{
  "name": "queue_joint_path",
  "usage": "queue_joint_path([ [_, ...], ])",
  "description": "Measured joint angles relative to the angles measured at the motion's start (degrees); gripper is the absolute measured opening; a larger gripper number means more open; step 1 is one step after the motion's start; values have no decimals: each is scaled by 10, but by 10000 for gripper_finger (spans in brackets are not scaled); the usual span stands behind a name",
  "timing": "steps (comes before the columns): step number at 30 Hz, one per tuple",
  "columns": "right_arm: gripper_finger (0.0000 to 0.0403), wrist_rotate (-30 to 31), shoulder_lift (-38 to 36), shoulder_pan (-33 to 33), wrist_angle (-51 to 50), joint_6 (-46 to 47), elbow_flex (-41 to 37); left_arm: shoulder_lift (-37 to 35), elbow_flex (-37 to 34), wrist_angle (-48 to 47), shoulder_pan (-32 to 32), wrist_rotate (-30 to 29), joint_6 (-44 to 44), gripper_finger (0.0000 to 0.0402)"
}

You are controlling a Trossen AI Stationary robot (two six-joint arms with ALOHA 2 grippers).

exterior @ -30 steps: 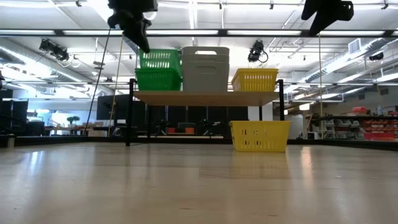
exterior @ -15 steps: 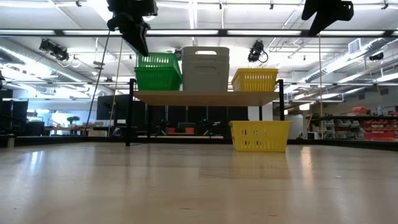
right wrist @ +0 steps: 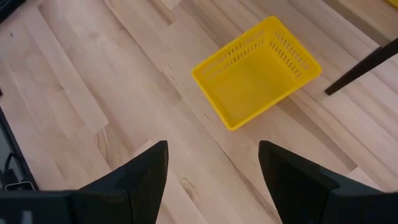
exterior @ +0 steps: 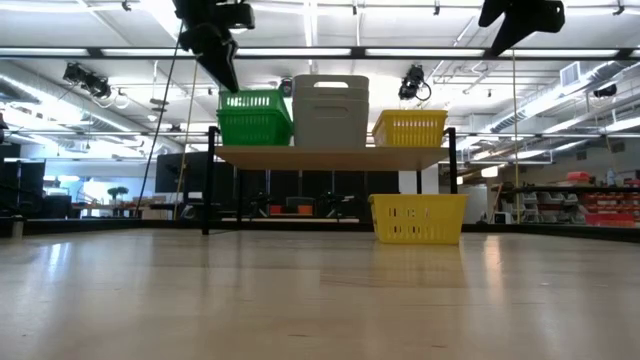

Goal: Stack baskets on shelf by color
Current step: Stack the green bin on top of the green bins on the shelf, then stack the yellow bin on top of the yellow bins on the shelf

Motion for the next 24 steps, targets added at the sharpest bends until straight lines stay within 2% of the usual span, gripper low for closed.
queue_joint_path([
  [7, 256, 1, 0, 0, 5, -9, 0, -3, 16, -1, -21, -11, -52, 67],
  [13, 256, 3, 0, 0, 6, -18, 0, -3, 17, -2, -31, -14, -85, 92],
  [16, 256, 15, 3, 0, 14, -21, 0, -4, 20, -12, -37, -34, -99, 106],
  [21, 256, 19, 40, -7, 54, -97, 0, -7, 67, -40, -37, -50, -116, 119],
  [24, 256, -4, 78, -20, 77, -153, 0, -20, 94, -36, -36, -27, -153, 119],
])
